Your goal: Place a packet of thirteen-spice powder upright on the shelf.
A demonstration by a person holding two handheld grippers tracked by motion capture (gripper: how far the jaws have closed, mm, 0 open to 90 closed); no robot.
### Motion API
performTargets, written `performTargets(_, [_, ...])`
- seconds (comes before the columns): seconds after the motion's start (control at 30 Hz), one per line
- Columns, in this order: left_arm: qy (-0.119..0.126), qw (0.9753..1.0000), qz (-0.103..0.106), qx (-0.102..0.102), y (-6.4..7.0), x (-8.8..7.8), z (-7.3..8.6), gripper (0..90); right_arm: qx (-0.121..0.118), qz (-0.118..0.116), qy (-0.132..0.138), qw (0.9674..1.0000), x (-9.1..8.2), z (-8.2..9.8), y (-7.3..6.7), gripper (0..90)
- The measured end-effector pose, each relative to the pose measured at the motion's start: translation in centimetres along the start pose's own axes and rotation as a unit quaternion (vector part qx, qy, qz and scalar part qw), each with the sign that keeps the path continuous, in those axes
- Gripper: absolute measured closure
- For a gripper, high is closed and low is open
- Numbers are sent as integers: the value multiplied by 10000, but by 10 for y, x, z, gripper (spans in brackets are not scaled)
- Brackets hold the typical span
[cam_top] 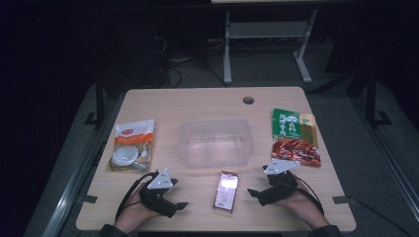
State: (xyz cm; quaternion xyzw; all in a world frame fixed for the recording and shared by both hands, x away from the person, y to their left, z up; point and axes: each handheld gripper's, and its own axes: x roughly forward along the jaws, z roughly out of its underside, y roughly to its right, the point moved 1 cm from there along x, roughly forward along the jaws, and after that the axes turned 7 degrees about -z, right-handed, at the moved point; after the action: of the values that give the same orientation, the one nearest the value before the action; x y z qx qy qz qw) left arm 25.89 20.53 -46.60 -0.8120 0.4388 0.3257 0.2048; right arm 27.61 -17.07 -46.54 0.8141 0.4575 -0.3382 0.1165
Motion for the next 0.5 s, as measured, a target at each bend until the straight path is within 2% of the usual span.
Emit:
performTargets(0.2, [-3,10000,21,-32,0,-2,0,143,-16,-41,3,10000,-1,0,-1,27])
performTargets(0.3, [92,9998,49,-192,-1,-4,-3,181,29,-48,65,10000,-2,1,0,36])
performTargets(0.37, [106,9996,80,-242,-1,-4,-3,220,34,-47,75,10000,-2,1,1,37])
performTargets(0.5, [189,9991,200,-333,-1,-6,-10,360,69,-62,133,9999,-4,-2,2,46])
